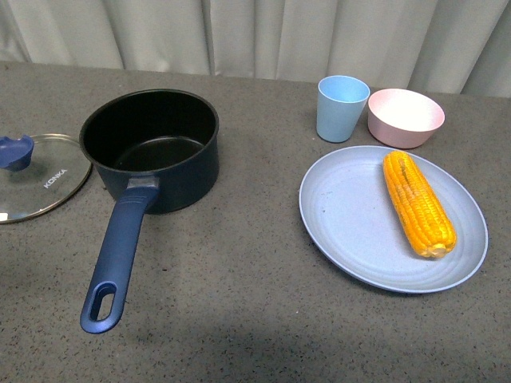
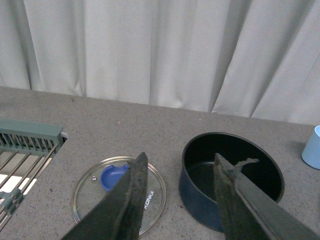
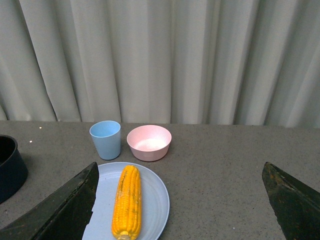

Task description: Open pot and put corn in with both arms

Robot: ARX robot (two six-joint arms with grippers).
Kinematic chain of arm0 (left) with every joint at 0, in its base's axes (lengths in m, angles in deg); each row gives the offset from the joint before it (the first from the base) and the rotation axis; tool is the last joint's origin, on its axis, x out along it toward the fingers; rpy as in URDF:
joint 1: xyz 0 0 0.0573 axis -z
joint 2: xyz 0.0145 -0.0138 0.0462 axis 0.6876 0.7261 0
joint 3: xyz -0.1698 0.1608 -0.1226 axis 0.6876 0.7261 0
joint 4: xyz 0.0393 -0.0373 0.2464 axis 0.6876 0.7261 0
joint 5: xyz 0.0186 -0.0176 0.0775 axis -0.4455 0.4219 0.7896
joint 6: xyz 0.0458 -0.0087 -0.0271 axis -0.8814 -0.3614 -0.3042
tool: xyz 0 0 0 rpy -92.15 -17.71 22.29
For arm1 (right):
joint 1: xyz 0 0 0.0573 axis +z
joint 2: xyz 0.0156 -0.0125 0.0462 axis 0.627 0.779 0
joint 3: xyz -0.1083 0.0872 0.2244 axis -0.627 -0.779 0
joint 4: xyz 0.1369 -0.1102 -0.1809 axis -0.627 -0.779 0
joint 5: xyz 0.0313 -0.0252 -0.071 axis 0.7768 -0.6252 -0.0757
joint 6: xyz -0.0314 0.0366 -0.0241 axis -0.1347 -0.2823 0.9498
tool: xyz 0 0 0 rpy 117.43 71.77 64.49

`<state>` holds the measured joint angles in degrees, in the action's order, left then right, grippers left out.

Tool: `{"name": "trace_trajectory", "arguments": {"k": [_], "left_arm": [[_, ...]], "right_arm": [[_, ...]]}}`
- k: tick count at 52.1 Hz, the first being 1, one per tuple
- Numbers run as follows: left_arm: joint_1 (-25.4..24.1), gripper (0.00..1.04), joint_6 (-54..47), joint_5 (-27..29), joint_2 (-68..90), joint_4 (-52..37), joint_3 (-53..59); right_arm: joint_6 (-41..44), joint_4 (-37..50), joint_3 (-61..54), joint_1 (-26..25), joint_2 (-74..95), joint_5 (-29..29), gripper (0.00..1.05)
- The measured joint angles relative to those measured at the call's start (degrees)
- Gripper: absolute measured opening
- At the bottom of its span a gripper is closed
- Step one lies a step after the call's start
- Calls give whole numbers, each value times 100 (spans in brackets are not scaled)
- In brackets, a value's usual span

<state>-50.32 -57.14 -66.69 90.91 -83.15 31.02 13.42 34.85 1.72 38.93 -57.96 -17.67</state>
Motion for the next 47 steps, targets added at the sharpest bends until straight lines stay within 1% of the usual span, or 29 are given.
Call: {"name": "trace_trajectory", "arguments": {"k": [6, 8, 9, 12, 16, 32, 47], "left_arm": [[146, 16, -37, 107, -621, 442, 177], [232, 5, -46, 221, -920, 662, 240], [323, 4, -33, 365, -1016, 743, 260], [522, 4, -50, 621, -1259, 944, 304], [669, 4, -57, 601, -1641, 1257, 367], [678, 4, -57, 643, -2837, 2293, 400], [678, 4, -57, 643, -3689, 3088, 402]], "right_arm": [[0, 0, 0, 0, 0, 2, 96], [0, 0, 0, 0, 0, 2, 96], [2, 0, 0, 0, 0, 2, 96], [2, 0, 0, 0, 0, 2, 96], [0, 0, 0, 0, 0, 2, 96], [2, 0, 0, 0, 0, 2, 96], [0, 0, 0, 0, -2, 2, 96]]}}
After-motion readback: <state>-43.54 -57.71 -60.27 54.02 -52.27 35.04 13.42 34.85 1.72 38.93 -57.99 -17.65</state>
